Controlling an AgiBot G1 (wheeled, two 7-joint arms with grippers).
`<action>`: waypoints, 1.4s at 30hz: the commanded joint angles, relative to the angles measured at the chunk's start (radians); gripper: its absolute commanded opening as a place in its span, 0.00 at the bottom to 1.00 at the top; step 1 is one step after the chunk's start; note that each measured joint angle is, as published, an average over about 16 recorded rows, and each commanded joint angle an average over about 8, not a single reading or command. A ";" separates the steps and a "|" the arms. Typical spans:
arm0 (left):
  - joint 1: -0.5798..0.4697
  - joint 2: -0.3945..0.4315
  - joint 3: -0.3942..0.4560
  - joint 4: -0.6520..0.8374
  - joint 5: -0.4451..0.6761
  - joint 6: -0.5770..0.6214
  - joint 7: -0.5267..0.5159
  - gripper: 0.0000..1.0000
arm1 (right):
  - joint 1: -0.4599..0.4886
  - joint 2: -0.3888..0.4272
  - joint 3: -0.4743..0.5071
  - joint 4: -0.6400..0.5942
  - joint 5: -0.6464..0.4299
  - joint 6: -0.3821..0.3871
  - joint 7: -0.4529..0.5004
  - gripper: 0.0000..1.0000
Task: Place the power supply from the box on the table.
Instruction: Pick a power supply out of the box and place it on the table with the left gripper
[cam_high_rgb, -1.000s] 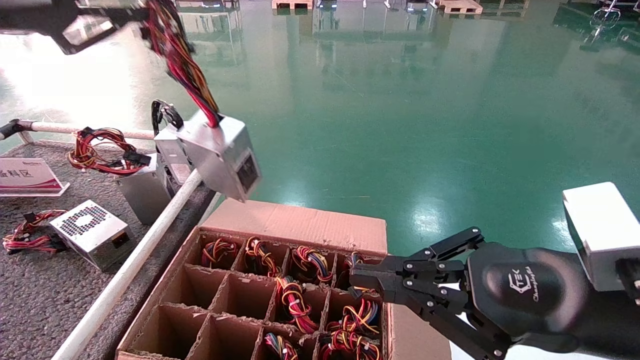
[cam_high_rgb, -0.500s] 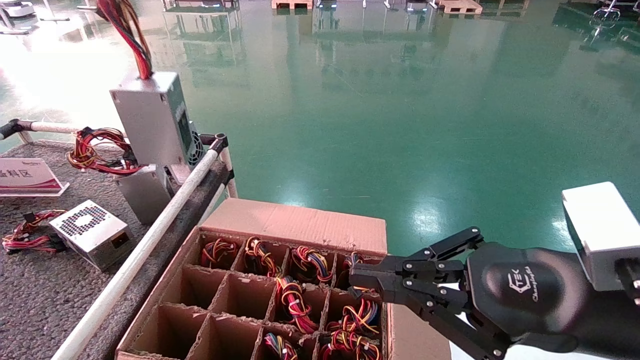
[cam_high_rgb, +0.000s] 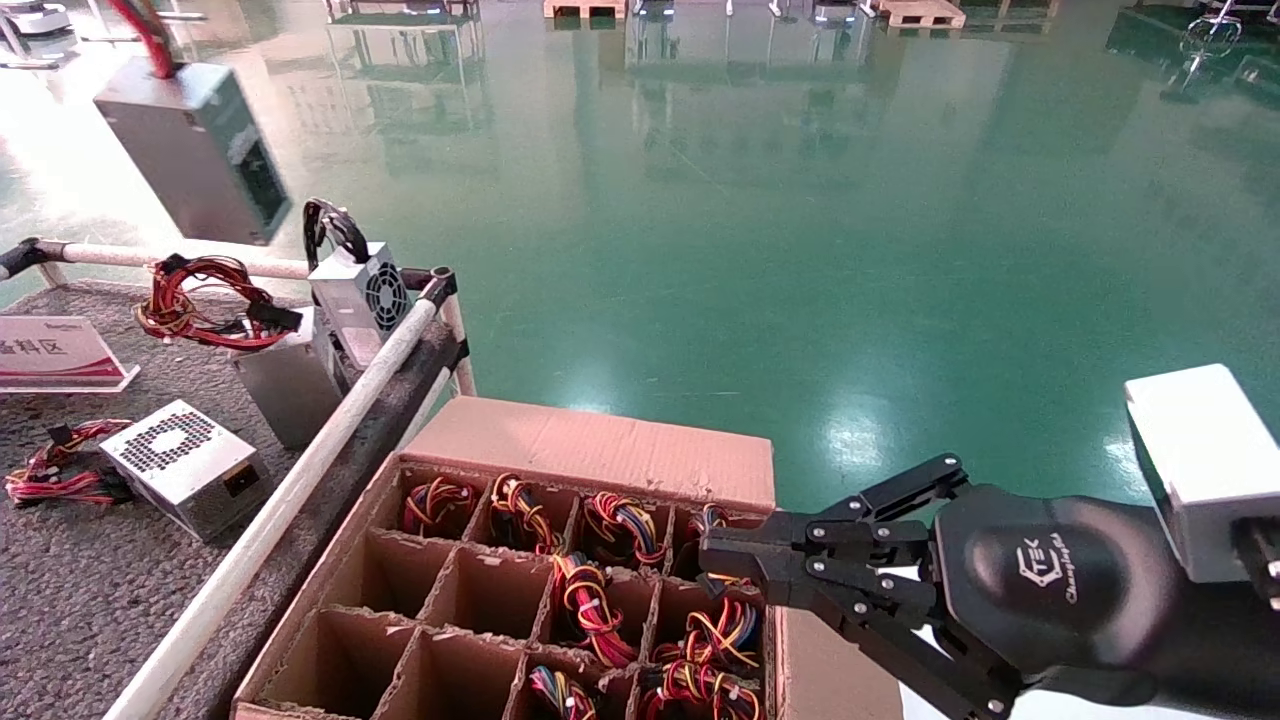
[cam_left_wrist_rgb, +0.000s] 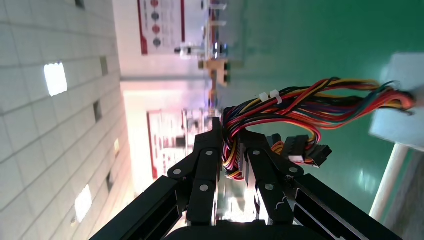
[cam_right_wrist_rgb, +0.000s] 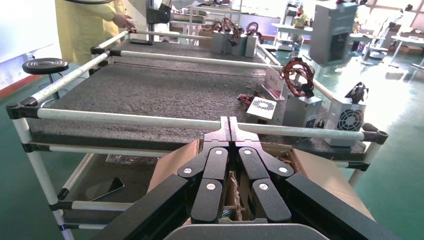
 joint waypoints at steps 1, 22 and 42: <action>-0.019 0.003 0.005 0.027 0.023 -0.013 0.008 0.00 | 0.000 0.000 0.000 0.000 0.000 0.000 0.000 0.00; -0.127 -0.005 0.087 0.266 0.163 -0.071 0.043 0.00 | 0.000 0.000 0.000 0.000 0.000 0.000 0.000 0.00; -0.077 0.001 0.119 0.384 0.196 -0.109 0.034 0.00 | 0.000 0.000 0.000 0.000 0.000 0.000 0.000 0.00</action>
